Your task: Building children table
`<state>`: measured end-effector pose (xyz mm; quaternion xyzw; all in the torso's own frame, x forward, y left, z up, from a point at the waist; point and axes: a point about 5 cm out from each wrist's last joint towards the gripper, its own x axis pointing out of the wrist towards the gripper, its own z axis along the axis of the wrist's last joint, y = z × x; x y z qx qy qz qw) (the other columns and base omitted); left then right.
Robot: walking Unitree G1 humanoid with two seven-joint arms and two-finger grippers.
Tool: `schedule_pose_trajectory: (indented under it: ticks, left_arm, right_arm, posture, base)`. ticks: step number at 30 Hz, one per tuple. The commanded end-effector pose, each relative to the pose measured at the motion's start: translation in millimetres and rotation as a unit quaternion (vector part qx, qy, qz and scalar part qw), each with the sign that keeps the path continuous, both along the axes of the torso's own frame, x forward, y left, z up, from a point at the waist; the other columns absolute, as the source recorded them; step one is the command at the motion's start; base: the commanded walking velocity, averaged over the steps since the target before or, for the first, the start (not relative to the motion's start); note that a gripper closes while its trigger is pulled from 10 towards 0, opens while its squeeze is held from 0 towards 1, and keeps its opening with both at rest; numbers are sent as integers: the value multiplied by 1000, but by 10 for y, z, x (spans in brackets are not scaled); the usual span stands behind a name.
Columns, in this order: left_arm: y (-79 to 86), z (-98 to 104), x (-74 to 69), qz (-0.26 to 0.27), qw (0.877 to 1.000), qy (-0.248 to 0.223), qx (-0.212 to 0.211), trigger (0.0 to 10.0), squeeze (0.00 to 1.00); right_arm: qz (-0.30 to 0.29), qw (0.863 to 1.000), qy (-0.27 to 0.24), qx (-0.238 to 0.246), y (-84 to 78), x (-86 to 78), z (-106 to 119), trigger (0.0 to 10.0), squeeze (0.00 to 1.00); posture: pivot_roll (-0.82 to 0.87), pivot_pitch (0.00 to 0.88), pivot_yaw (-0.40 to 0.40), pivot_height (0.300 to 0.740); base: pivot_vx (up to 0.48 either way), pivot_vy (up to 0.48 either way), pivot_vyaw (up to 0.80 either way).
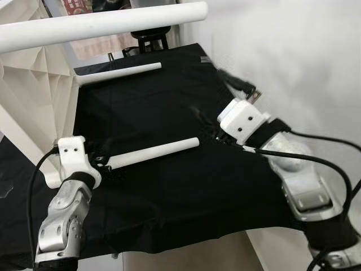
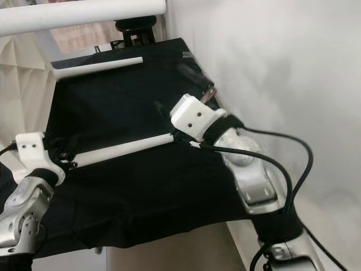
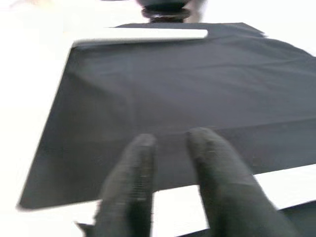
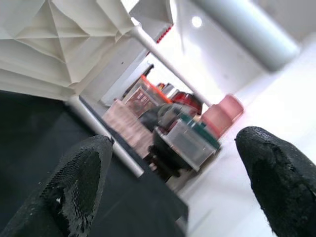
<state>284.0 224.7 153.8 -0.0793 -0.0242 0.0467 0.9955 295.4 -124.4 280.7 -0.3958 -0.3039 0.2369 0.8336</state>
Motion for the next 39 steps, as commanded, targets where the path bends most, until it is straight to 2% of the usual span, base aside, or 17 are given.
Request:
schedule_pose_trajectory:
  ticks: [1, 4, 6, 11, 13, 15, 16, 23, 24, 25, 28, 34, 39]
  left_arm:
    - [164, -156, -57, 34, 999, 23, -27, 0, 0]
    - [164, -156, -57, 34, 999, 23, -27, 0, 0]
    - [222, -198, -57, 50, 997, 26, -48, 0, 0]
    - [221, -189, -34, 53, 997, 23, -55, 0, 0]
    - [210, -171, -4, 52, 997, 18, -59, 0, 0]
    - [208, -167, 4, 52, 997, 17, -60, 0, 0]
    - [215, -162, 9, 55, 996, 15, -63, 0, 0]
    - [228, -163, 16, 58, 996, 14, -65, 0, 0]
    - [239, -160, 28, 62, 996, 13, -68, 0, 0]
    - [239, -160, 28, 62, 996, 13, -68, 0, 0]
    - [252, -141, 65, 71, 994, 6, -77, 0, 0]
    - [248, -138, 71, 72, 994, 4, -79, 0, 0]
    - [248, -124, 82, 77, 994, -1, -80, 0, 0]
  right_arm:
    - [-4, 999, -47, -21, 51, -9, 93, 10000, 0]
    - [-4, 999, -47, -21, 51, -9, 93, 10000, 0]
    - [-20, 996, -85, -35, 83, 8, 175, 10000, 0]
    - [-29, 993, -108, -46, 148, 60, 246, 10000, 0]
    - [-26, 990, -132, -47, 277, 141, 388, 10000, 0]
    - [-23, 989, -140, -49, 325, 165, 439, 10000, 0]
    - [-13, 985, -162, -60, 422, 205, 580, 10000, 0]
    - [-1, 981, -177, -76, 495, 225, 669, 10000, 0]
    - [13, 979, -179, -99, 560, 242, 695, 10000, 0]
    - [13, 979, -179, -99, 560, 242, 695, 10000, 0]
    - [46, 971, -177, -151, 752, 308, 732, 10000, 0]
    - [44, 969, -183, -158, 815, 352, 765, 10000, 0]
    - [19, 965, -167, -200, 937, 535, 754, 10000, 0]
  posture:
    - [-92, 85, 91, 740]
    - [-92, 85, 91, 740]
    - [-94, 77, 88, 740]
    - [-95, 74, 90, 740]
    - [-93, 71, 87, 740]
    - [-93, 71, 87, 740]
    - [-98, 65, 88, 740]
    - [-104, 63, 89, 740]
    - [-107, 62, 87, 740]
    - [-107, 62, 87, 740]
    - [-112, 62, 79, 740]
    - [-111, 62, 78, 740]
    - [-112, 67, 72, 740]
  base:
    - [0, 0, 0]
    - [0, 0, 0]
    - [0, 0, 0]
    - [0, 0, 0]
    - [0, 0, 0]
    - [0, 0, 0]
    - [0, 0, 0]
    - [0, 0, 0]
    - [0, 0, 0]
    - [0, 0, 0]
    - [0, 0, 0]
    - [0, 0, 0]
    - [0, 0, 0]
